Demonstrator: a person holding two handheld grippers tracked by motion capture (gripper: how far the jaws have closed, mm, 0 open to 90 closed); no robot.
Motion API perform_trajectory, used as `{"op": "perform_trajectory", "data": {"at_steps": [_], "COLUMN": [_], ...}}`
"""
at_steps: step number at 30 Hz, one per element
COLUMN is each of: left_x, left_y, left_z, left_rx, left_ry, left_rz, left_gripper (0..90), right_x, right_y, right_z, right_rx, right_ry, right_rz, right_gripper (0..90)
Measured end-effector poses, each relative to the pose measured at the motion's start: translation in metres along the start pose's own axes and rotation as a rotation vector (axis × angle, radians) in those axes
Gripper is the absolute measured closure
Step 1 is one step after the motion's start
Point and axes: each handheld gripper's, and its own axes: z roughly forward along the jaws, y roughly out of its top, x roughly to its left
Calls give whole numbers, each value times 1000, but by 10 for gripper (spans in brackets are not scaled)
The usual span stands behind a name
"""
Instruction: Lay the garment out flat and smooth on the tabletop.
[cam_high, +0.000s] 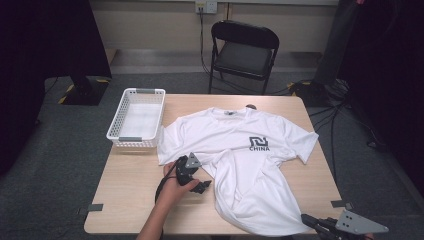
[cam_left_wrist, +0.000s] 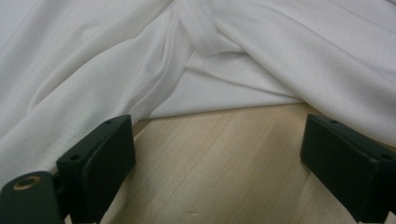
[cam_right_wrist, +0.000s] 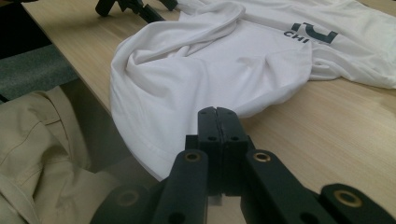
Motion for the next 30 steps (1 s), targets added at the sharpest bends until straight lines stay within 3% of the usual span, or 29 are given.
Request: {"op": "perform_trajectory", "data": {"at_steps": [12, 30], "left_x": [0, 0], "left_y": [0, 0], "left_z": [0, 0], "left_rx": [0, 0], "left_ry": [1, 1], "left_rz": [-1, -1], "left_gripper": [98, 97], "right_x": [7, 9], "right_y": [-2, -3], "right_z": [-15, -22], "right_rx": [-25, -26], "right_ry": [1, -20], "right_rz": [-3, -6], "right_gripper": [900, 899]}}
